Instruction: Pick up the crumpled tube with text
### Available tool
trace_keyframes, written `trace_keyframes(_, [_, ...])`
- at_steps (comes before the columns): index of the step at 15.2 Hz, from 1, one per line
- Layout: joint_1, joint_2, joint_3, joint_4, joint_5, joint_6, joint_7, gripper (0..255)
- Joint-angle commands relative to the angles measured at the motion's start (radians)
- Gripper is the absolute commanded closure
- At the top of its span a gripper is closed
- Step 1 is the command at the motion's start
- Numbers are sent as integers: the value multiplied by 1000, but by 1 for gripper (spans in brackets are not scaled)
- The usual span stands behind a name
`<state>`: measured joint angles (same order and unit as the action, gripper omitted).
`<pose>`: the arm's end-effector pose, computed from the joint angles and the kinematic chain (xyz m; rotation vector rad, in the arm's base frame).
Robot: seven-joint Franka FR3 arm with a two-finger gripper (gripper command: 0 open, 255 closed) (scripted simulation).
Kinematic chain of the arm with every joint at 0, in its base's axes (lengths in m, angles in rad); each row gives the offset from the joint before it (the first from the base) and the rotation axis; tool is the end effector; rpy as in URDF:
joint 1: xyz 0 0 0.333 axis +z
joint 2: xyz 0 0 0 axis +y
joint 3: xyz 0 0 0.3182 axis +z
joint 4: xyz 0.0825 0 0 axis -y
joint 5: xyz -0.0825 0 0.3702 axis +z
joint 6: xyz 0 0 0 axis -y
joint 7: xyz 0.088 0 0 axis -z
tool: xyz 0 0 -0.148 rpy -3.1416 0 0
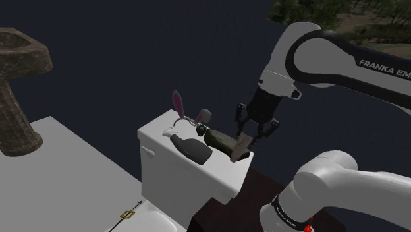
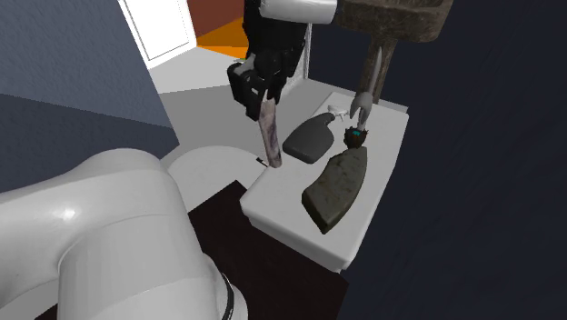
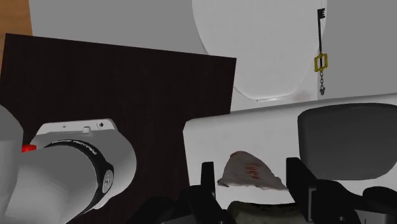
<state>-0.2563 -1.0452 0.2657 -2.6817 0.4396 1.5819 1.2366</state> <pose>0.2337 0.0667 0.4619 -2.2994 1.9079 0.2508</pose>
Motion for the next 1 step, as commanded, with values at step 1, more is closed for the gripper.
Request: trace_keyframes(1, [0, 0, -1, 7, -1, -7, 3, 255])
